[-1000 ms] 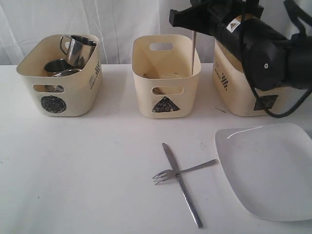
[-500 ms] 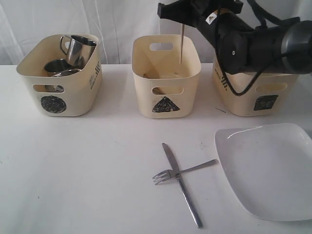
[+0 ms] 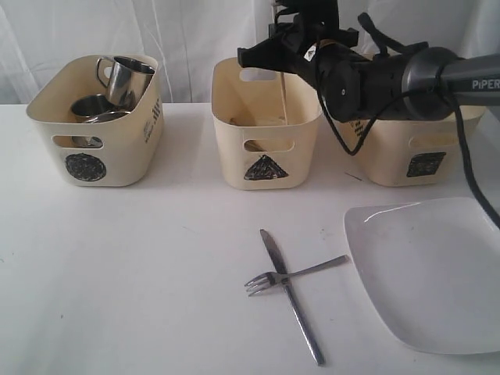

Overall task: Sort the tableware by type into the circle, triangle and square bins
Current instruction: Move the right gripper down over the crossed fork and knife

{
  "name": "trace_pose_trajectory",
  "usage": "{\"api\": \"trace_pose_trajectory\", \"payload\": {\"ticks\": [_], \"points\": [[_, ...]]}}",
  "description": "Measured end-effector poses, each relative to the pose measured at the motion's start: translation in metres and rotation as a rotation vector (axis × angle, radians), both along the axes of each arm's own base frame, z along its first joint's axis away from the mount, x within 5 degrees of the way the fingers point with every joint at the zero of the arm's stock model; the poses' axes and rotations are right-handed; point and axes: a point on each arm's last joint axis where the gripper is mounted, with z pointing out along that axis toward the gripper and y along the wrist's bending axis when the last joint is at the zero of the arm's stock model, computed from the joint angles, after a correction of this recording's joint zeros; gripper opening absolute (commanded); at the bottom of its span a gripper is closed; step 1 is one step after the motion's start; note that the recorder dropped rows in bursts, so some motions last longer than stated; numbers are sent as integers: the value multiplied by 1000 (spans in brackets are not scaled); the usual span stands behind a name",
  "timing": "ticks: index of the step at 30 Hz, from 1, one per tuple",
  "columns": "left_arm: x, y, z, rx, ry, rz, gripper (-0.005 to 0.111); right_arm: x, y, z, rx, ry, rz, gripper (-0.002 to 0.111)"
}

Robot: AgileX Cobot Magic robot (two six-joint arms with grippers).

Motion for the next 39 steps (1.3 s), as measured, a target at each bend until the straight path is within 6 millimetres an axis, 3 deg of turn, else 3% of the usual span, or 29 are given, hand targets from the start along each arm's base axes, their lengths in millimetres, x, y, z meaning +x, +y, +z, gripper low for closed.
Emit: {"api": "trace_pose_trajectory", "payload": {"ticks": [3,8,14,22,28,34,39], "points": [[0,0,0,0,0,0,38,1,0,-5,-5,9,0,32],[0,0,0,0,0,0,38,0,1,-6,-12,41,6,32],[0,0,0,0,0,0,38,-12,1,-4,-50,255,50,32],[0,0,0,0,0,0,38,-61,-7,-8,-128,558,110,32],[0,0,0,0,0,0,38,-104,-11,-27,-455,756,311,31],[0,0,0,0,0,0,38,-142,9,-44,-817,882,691,31],[0,0,0,0,0,0,38,-152,21,-50,-803,952,723,31]]}}
